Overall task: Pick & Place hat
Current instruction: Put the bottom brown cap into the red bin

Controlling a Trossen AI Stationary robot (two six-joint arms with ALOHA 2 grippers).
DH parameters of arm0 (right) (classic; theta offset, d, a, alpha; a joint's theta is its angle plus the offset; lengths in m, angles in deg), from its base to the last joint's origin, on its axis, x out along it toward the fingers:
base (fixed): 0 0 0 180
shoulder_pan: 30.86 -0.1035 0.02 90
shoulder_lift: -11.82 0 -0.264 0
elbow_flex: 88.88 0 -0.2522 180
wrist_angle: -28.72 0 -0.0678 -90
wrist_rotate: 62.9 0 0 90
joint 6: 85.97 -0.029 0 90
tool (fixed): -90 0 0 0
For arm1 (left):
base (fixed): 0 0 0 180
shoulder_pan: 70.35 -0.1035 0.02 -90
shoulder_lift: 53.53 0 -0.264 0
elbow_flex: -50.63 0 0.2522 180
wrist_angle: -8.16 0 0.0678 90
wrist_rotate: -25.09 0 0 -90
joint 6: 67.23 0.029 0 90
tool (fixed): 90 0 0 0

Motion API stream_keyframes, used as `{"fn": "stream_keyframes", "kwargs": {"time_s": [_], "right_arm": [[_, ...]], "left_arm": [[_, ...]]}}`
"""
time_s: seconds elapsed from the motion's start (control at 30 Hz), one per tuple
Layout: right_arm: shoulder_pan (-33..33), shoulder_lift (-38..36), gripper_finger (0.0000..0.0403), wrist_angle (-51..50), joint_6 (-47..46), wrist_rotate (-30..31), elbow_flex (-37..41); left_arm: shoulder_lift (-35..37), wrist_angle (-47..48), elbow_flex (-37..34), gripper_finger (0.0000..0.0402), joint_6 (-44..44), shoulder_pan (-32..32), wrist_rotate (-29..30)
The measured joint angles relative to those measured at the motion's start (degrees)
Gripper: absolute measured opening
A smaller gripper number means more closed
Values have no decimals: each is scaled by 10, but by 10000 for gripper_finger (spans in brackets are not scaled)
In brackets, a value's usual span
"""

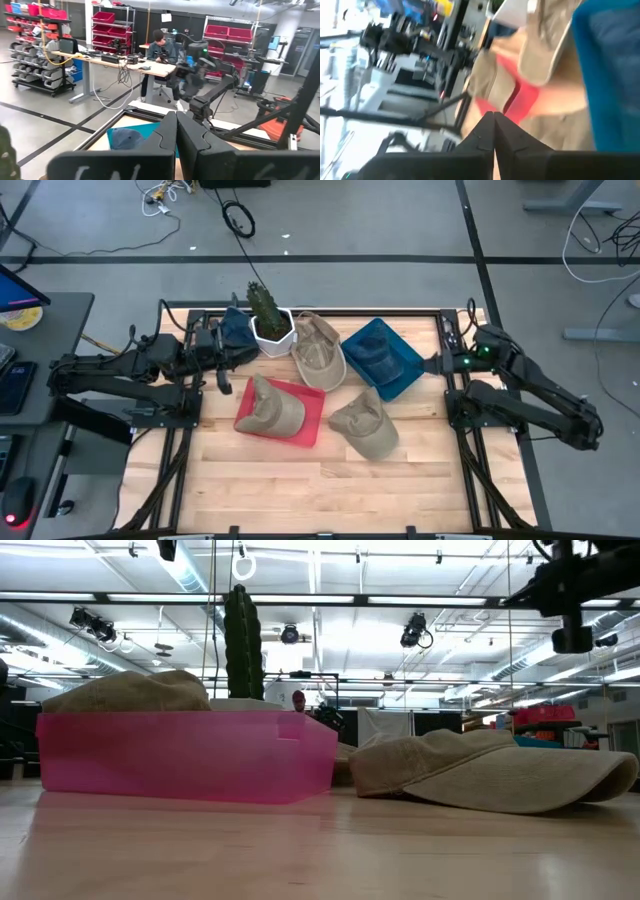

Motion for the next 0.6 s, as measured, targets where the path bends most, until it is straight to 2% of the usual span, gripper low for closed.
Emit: {"fn": "stream_keyframes", "kwargs": {"time_s": [0.37,0.6], "right_arm": [[-141,-8,2,-18,-59,20,0],[-234,-8,1,-25,-136,37,0]], "left_arm": [[0,27,0,5,-44,0,19],[-5,31,0,5,-40,0,19]]}}
